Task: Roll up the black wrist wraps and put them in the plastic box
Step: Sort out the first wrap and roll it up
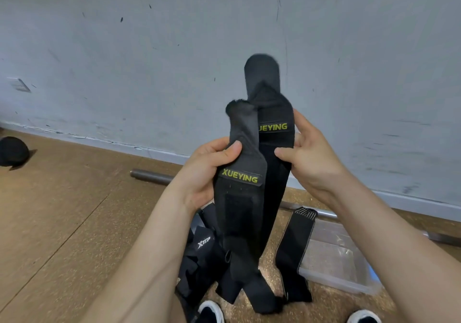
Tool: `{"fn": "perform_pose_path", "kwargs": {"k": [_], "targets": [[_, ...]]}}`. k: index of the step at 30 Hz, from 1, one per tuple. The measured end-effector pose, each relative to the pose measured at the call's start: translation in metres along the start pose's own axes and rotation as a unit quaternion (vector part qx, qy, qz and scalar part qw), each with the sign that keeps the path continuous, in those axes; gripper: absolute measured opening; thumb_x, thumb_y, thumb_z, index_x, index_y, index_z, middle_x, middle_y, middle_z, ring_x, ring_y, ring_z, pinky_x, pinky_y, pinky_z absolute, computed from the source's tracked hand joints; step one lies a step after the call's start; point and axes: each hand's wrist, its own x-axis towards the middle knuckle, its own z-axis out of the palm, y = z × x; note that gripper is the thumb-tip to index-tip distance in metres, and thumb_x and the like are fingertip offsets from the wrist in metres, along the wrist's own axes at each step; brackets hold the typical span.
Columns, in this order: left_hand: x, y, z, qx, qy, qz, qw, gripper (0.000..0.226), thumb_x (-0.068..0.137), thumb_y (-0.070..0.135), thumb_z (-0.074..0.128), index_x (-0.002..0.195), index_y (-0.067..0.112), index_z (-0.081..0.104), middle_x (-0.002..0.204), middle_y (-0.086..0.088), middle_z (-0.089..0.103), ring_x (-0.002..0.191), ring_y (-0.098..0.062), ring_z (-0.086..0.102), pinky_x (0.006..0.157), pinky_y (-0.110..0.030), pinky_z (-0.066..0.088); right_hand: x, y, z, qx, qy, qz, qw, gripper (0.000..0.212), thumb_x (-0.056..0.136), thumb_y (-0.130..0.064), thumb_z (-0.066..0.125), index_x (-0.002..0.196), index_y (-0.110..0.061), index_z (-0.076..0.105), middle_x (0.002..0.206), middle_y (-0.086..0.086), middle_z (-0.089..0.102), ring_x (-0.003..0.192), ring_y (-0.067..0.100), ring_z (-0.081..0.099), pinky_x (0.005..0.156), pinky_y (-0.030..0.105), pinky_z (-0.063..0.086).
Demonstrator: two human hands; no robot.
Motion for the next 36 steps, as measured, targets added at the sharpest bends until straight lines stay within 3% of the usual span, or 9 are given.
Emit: {"fn": "perform_pose_path", "kwargs": {"k": [4,9,12,15,18,22,26,32,36], "targets": [[0.002,-0.004,0.0,0.022,0.05,-0.013,0.998,0.028,0.079,0.015,0.066,0.101,0.0,0.073,0.098,-0.02,0.074,0.084,-0.027,0.073,0.079,-0.037,0.061,-0.002,0.0,0.003,0.185,-0.008,0.068,0.98,0.046,0.093,0.016,0.042,0.137,0.002,0.049,0.125,0.025,0.064,0.114,0.035,0.065,0.094,0.038,0.056],[-0.004,-0.004,0.006,0.024,0.041,-0.025,0.999,0.028,0.085,0.015,0.064,0.105,-0.002,0.071,0.101,-0.019,0.074,0.089,-0.027,0.072,0.086,-0.038,0.059,-0.009,-0.001,0.002,0.133,-0.02,0.142,0.981,0.025,0.099,-0.017,0.056,0.114,-0.001,0.067,0.109,0.015,0.074,0.099,0.027,0.072,0.082,0.034,0.061],[-0.007,0.0,0.009,0.017,0.063,0.03,0.997,0.015,0.095,0.01,0.055,0.098,0.003,0.068,0.088,-0.01,0.075,0.079,-0.02,0.072,0.078,-0.032,0.059,-0.001,0.012,-0.001,0.061,0.127,0.121,0.983,0.02,0.098,-0.026,0.061,0.102,-0.007,0.067,0.103,0.014,0.075,0.093,0.027,0.073,0.081,0.041,0.06],[-0.016,0.014,-0.006,-0.127,0.102,0.122,0.979,0.014,0.094,0.013,0.05,0.091,0.009,0.063,0.08,-0.004,0.072,0.074,-0.016,0.069,0.076,-0.031,0.059,0.007,0.018,-0.017,0.092,0.262,0.129,0.952,0.016,0.099,-0.026,0.059,0.1,-0.01,0.063,0.107,0.014,0.071,0.096,0.029,0.07,0.078,0.043,0.059],[-0.026,0.019,-0.019,-0.191,0.076,0.113,0.972,0.014,0.09,0.017,0.051,0.095,0.01,0.062,0.086,-0.004,0.067,0.079,-0.018,0.065,0.081,-0.033,0.055,0.005,0.017,-0.016,0.151,0.188,0.17,0.955,0.024,0.103,-0.022,0.052,0.118,-0.006,0.061,0.108,0.011,0.072,0.097,0.026,0.071,0.074,0.037,0.059],[-0.027,0.011,-0.009,-0.075,0.054,0.062,0.994,0.012,0.083,0.014,0.059,0.091,0.006,0.063,0.079,-0.006,0.063,0.07,-0.016,0.061,0.069,-0.028,0.051,0.0,0.008,0.002,0.206,0.086,0.163,0.961,0.026,0.104,-0.017,0.049,0.121,-0.001,0.061,0.111,0.013,0.073,0.101,0.024,0.072,0.085,0.036,0.058],[-0.027,0.005,-0.003,0.008,0.037,0.038,0.999,0.018,0.083,0.02,0.062,0.094,0.007,0.066,0.086,-0.008,0.07,0.076,-0.019,0.069,0.07,-0.028,0.058,0.0,-0.004,0.001,0.269,0.054,0.145,0.951,0.026,0.104,-0.015,0.047,0.119,-0.002,0.063,0.111,0.012,0.074,0.102,0.023,0.072,0.084,0.035,0.06],[-0.023,-0.011,0.017,0.089,0.03,0.007,0.996,0.012,0.072,0.019,0.07,0.08,0.009,0.072,0.077,-0.007,0.072,0.068,-0.017,0.068,0.068,-0.027,0.057,0.0,-0.009,-0.001,0.315,0.02,0.139,0.939,0.028,0.104,-0.018,0.045,0.117,-0.001,0.063,0.113,0.015,0.072,0.104,0.025,0.071,0.086,0.038,0.059],[-0.017,-0.013,0.022,0.054,0.088,0.026,0.994,0.01,0.079,0.012,0.07,0.071,0.01,0.075,0.072,-0.007,0.073,0.064,-0.017,0.069,0.065,-0.027,0.058,0.0,-0.002,-0.009,0.258,0.01,0.173,0.95,0.036,0.102,-0.037,0.047,0.115,-0.008,0.064,0.109,0.013,0.073,0.102,0.026,0.071,0.086,0.043,0.059]]}}
